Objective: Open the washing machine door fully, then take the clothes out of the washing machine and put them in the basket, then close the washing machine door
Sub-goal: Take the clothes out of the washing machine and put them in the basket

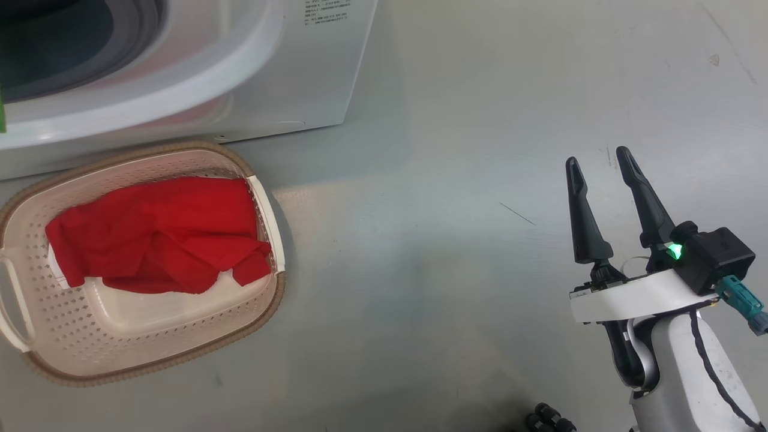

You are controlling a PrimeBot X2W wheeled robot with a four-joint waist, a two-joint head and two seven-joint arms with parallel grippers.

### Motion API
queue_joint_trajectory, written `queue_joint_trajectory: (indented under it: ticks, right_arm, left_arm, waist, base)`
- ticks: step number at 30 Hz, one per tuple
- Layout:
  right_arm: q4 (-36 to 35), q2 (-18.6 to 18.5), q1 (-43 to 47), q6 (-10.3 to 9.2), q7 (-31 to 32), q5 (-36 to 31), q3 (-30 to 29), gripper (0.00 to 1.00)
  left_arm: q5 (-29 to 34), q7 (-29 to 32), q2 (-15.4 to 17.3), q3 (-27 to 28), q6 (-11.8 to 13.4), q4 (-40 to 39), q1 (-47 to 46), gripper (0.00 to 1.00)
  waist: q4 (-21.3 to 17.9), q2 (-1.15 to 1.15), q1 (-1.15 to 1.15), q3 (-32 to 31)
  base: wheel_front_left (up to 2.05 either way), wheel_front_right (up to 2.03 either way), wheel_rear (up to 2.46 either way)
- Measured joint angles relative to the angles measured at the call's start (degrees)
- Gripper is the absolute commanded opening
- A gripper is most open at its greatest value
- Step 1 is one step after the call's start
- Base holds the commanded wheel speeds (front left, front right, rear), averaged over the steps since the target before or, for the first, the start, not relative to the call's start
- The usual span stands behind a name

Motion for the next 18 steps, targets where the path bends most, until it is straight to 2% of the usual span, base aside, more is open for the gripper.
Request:
queue_joint_trajectory:
  ticks: [17, 18]
  right_arm:
    - [0.07, 0.09, -1.39, 0.42, 0.00, 0.10, -0.21, 1.00]
    - [0.07, 0.09, -1.42, 0.42, 0.00, 0.10, -0.24, 1.00]
  left_arm:
    - [0.63, 0.79, 0.29, -0.62, -0.08, 5.95, -4.53, 1.00]
    - [0.63, 0.79, 0.26, -0.62, -0.08, 6.23, -4.71, 0.47]
  waist:
    - [-0.68, 0.00, -0.01, 1.95]
    - [-0.68, 0.00, 0.00, 2.04]
  base:
    - [0.00, 0.00, 0.00]
    - [0.00, 0.00, 0.00]
